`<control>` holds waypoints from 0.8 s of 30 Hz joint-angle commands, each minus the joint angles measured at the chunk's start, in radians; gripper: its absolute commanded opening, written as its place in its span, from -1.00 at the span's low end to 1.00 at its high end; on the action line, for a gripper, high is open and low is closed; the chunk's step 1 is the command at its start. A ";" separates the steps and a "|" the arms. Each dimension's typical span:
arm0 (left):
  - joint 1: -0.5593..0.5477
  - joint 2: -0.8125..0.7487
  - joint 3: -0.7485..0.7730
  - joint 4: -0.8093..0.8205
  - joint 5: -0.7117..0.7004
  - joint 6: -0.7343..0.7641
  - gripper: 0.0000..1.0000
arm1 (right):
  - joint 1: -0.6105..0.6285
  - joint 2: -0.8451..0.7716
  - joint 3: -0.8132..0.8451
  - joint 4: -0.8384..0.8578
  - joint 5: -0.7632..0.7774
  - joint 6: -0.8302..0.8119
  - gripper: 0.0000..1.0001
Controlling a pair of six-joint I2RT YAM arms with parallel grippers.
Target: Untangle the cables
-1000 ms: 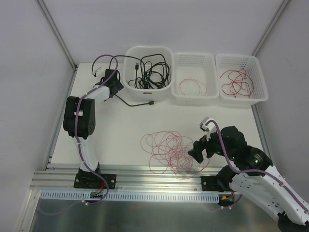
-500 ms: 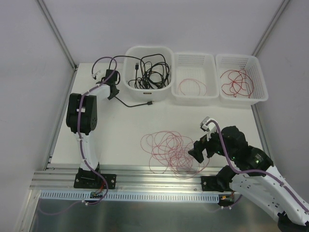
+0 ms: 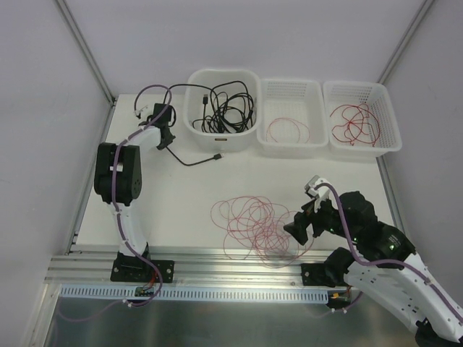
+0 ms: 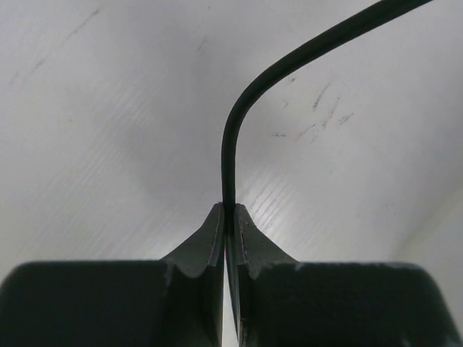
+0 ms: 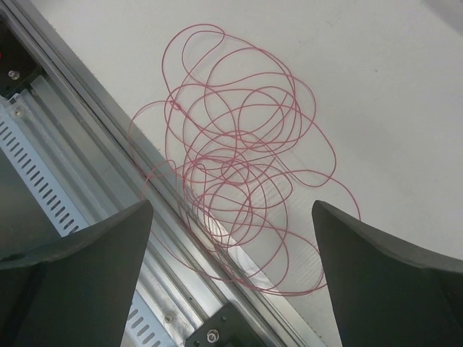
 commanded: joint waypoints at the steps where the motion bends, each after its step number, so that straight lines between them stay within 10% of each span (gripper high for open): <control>1: 0.004 -0.171 0.004 -0.022 -0.071 0.094 -1.00 | 0.003 -0.025 0.048 0.001 -0.002 0.007 0.93; 24: -0.259 -0.268 0.739 -0.016 -0.287 0.621 -1.00 | 0.005 -0.100 0.045 0.004 0.018 0.052 0.93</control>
